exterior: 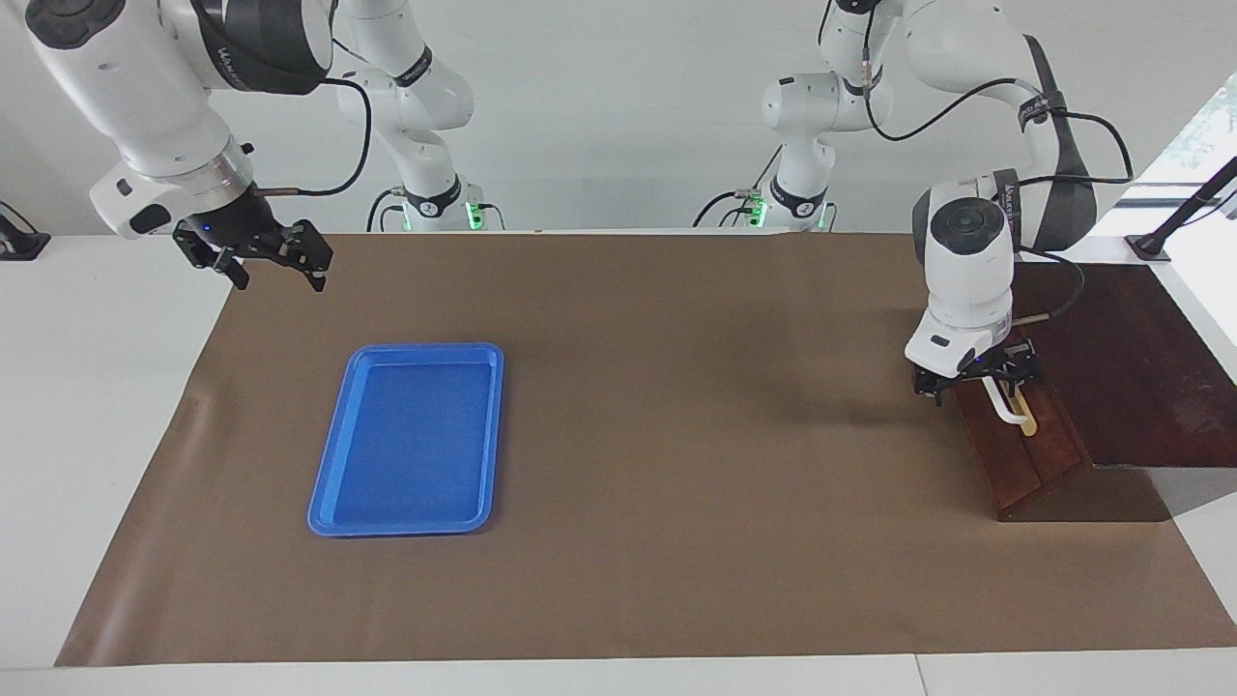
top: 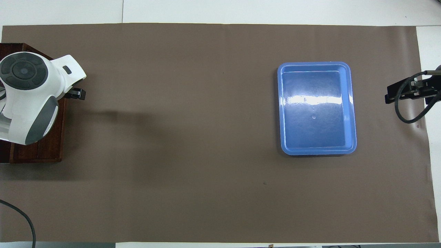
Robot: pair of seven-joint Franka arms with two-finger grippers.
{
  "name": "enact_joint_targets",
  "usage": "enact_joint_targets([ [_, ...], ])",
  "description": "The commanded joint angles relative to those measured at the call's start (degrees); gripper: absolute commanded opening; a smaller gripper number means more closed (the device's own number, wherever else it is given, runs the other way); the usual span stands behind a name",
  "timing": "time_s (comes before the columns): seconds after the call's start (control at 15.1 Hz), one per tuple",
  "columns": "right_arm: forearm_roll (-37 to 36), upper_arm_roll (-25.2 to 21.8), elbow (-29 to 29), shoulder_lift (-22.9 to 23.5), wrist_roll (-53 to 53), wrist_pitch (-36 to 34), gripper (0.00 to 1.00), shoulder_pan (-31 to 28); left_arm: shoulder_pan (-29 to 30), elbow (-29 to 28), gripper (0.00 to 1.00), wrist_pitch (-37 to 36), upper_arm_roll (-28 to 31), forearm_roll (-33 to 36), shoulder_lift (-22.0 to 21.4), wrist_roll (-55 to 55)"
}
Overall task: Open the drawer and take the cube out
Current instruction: 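Pull the drawer open toward the robot with the left gripper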
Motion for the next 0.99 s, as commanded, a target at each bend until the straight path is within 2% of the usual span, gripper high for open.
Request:
enact_joint_targets([
  [0.0,-0.1,0.2,-1.4,-1.3,-1.4,-0.3,1.00,-0.5,2.2,-4.7,1.00,4.5,-0.2,1.4,-2.0,-0.2],
  [0.53,-0.1,0.2,-1.4,-1.3,-1.4,-0.3,1.00,-0.4,1.2,-5.2,1.00,7.6,-0.4,1.2,-0.9,-3.8],
  [0.93,-0.1,0.2,-1.4,-1.3,-1.4,-0.3,1.00,-0.4,-6.6,-4.2,1.00,7.7,-0.4,-2.4,0.2,-15.7],
])
